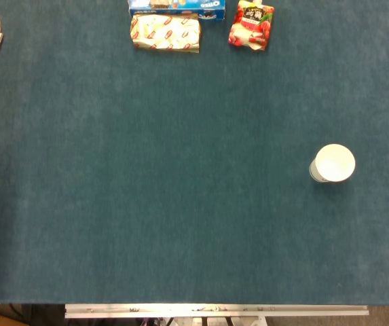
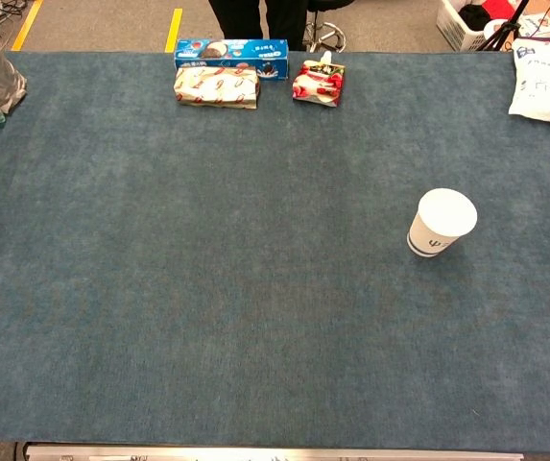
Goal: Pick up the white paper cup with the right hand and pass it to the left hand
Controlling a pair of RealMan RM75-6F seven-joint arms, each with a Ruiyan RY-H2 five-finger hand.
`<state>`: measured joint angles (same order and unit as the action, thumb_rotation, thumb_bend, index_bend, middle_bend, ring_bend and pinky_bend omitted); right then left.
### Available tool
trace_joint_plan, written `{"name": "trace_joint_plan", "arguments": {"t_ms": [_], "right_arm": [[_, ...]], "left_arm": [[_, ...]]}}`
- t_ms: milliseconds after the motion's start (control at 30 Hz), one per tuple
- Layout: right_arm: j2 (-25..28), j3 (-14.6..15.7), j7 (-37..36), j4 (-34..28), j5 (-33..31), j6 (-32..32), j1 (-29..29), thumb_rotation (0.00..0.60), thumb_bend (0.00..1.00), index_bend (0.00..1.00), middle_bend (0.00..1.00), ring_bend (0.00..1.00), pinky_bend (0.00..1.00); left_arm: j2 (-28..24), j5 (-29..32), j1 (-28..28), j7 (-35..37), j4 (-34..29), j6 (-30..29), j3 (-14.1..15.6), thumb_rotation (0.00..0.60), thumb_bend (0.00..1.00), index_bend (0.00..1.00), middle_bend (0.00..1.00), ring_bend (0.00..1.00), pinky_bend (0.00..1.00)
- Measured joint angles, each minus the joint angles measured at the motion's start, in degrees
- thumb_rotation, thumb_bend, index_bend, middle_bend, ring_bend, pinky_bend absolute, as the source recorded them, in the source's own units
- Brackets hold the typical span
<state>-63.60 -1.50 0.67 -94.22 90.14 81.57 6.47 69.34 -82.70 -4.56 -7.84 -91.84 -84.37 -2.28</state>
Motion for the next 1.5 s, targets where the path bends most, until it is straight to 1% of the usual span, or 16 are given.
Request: {"name": "trace_joint_plan", "arguments": {"t_ms": [133, 233, 333, 467, 567, 633, 833, 1233, 1500], "right_arm": [[1.6, 0.7, 3.3, -3.8, 1.1, -2.1, 1.1, 0.600, 0.00, 0.17, 0.22, 0.25, 0.41], [2.8, 1.2, 7.0, -7.0, 1.4, -4.7, 2.2, 0.600, 0.00, 0.17, 0.20, 0.22, 0.37], [3.6, 1.2, 11.0, -10.0, 0.8, -8.0, 3.8, 0.600, 0.00, 0.17, 0.18, 0.19, 0.36], [3.8, 0.6, 15.6, -12.5, -2.3, -13.3, 6.7, 0.600, 0.00, 0.15, 0.15, 0.16, 0.34], [3.2, 0.0, 18.4, -13.6, -5.1, -16.7, 8.9, 0.600, 0.00, 0.11, 0.13, 0.14, 0.33], [2.6, -0.3, 19.8, -13.9, -6.6, -18.4, 10.1, 0.600, 0.00, 0.08, 0.13, 0.13, 0.33], [0.5, -0.6, 22.7, -14.2, -9.8, -21.8, 12.8, 0.600, 0.00, 0.07, 0.12, 0.13, 0.32], [-1.8, 0.6, 26.9, -14.0, -14.3, -24.8, 15.2, 0.600, 0.00, 0.07, 0.12, 0.13, 0.32], [-4.8, 0.5, 27.9, -11.9, -17.0, -25.6, 16.8, 0.600, 0.00, 0.07, 0.15, 0.13, 0.32]], "left_arm": [[0.2, 0.6, 0.1, 0.7, -0.1, 0.3, 0.0, 0.600, 0.25, 0.32, 0.32, 0.29, 0.59], [0.2, 0.6, 0.1, 1.1, 0.0, 0.7, 0.2, 0.600, 0.25, 0.32, 0.32, 0.29, 0.59], [0.0, 0.5, 0.1, 1.5, 0.1, 1.0, 0.3, 0.600, 0.25, 0.32, 0.32, 0.29, 0.59], [-0.3, 0.5, 0.3, 2.1, -0.2, 0.7, 0.3, 0.600, 0.25, 0.32, 0.32, 0.29, 0.59], [-0.7, 0.7, 0.7, 2.3, -0.4, 0.4, 0.4, 0.600, 0.25, 0.32, 0.32, 0.29, 0.59], [-0.9, 1.0, 0.8, 2.6, -0.7, 0.3, 0.3, 0.600, 0.25, 0.32, 0.32, 0.29, 0.59], [-1.4, 1.3, 0.9, 2.9, -1.2, 0.4, 0.1, 0.600, 0.25, 0.32, 0.32, 0.29, 0.59], [-1.3, 1.7, 1.1, 3.2, -0.9, 1.1, 0.4, 0.600, 0.25, 0.32, 0.32, 0.30, 0.59], [-0.9, 1.9, 1.4, 3.5, -0.5, 1.2, 0.6, 0.600, 0.25, 0.32, 0.33, 0.30, 0.59]]}}
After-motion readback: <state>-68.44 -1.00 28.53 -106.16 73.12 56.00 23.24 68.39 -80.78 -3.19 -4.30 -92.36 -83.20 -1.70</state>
